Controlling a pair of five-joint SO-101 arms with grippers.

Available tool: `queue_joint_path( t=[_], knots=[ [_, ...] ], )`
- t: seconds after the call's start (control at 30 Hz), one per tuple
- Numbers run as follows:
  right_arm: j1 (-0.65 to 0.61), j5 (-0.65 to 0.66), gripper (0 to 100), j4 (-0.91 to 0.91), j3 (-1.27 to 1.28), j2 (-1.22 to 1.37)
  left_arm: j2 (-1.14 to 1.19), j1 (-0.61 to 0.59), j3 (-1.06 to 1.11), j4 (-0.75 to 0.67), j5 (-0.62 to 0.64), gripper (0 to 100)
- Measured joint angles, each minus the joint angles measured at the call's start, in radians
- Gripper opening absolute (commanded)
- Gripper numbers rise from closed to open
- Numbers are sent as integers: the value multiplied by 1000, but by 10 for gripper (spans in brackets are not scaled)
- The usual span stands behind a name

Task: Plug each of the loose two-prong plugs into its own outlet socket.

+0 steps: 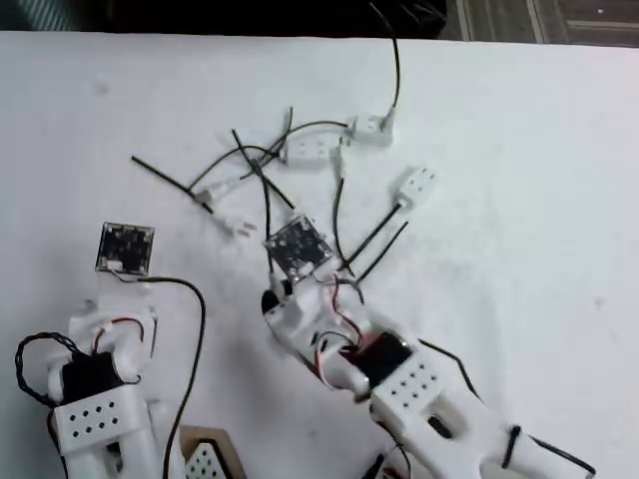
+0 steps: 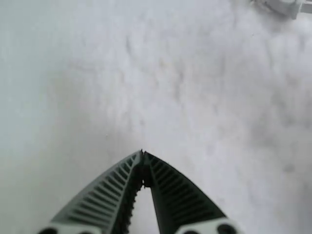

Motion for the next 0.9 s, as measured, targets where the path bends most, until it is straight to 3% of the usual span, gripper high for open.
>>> queue_joint_path(
  t=[0.17, 0.37, 0.63, 0.9],
  knots=[
    [-5, 0, 17, 155, 0, -198, 0, 28, -6, -11, 0, 24],
    [-110, 0, 17, 256, 0, -362, 0, 181, -64, -23, 48, 24],
    [-178, 0, 17, 264, 0, -374, 0, 381, -140, -20, 104, 24],
    [-184, 0, 17, 264, 0, -350, 0, 605, -227, 120, 109, 24]
  ],
)
